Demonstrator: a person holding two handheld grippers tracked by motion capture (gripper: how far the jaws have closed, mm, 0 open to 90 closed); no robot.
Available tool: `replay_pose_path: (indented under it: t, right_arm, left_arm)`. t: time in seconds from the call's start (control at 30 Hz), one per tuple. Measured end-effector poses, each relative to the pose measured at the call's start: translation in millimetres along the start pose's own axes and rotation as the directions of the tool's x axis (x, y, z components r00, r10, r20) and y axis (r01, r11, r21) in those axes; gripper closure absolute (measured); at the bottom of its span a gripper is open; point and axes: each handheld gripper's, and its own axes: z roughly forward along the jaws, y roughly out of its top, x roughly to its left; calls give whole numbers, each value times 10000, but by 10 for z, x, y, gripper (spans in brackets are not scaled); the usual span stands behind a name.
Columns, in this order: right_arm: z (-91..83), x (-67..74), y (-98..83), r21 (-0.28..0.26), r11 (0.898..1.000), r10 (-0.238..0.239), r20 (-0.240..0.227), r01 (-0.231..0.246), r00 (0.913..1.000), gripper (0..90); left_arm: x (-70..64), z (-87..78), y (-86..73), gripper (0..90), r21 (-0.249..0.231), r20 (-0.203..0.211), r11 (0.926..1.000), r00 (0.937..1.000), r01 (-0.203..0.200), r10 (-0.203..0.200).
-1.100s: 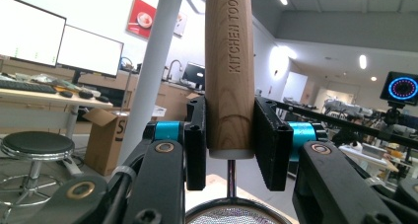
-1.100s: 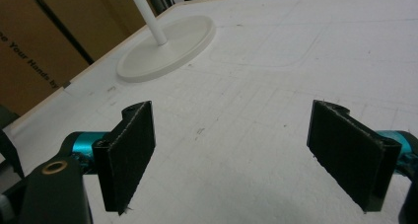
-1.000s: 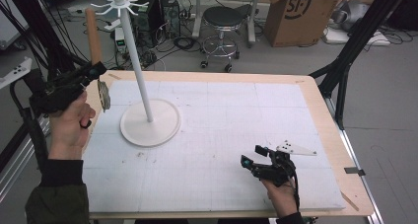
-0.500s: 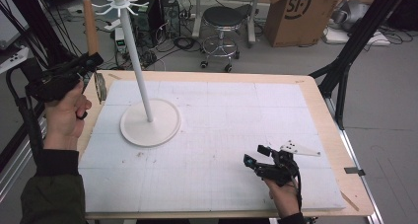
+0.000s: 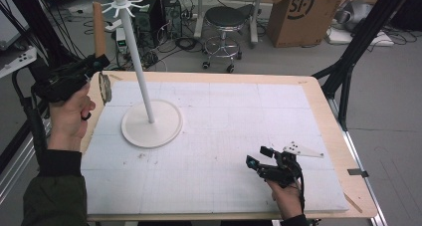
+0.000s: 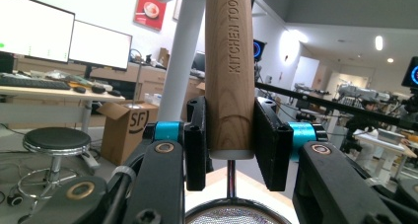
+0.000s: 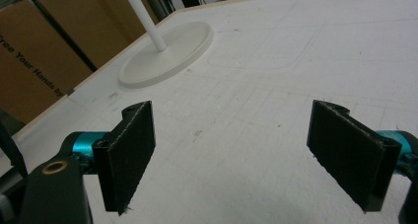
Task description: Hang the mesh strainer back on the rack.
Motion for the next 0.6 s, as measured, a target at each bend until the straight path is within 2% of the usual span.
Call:
replay_pose_path:
  t: [0.07, 0.27, 0.43, 0.6]
  right_arm:
    - [0, 3, -1, 14, 10000, 14, 4, -14, 10000, 176]
    - [-8, -2, -2, 2, 10000, 32, 34, -32, 10000, 176]
    - [-13, -13, -6, -35, 10000, 5, 66, -4, 10000, 176]
    - [-8, -7, -11, 9, 10000, 45, 65, -46, 10000, 176]
  left_arm:
    - [8, 22, -11, 692, 22, 23, 9999, 9999, 99, -99]
    - [20, 54, -29, 692, 82, 36, 9999, 10000, 71, -72]
    - [39, -40, 27, 692, -396, 104, 9991, 9999, 141, -137]
    - [127, -92, 74, 692, -470, 24, 9985, 9996, 278, -277]
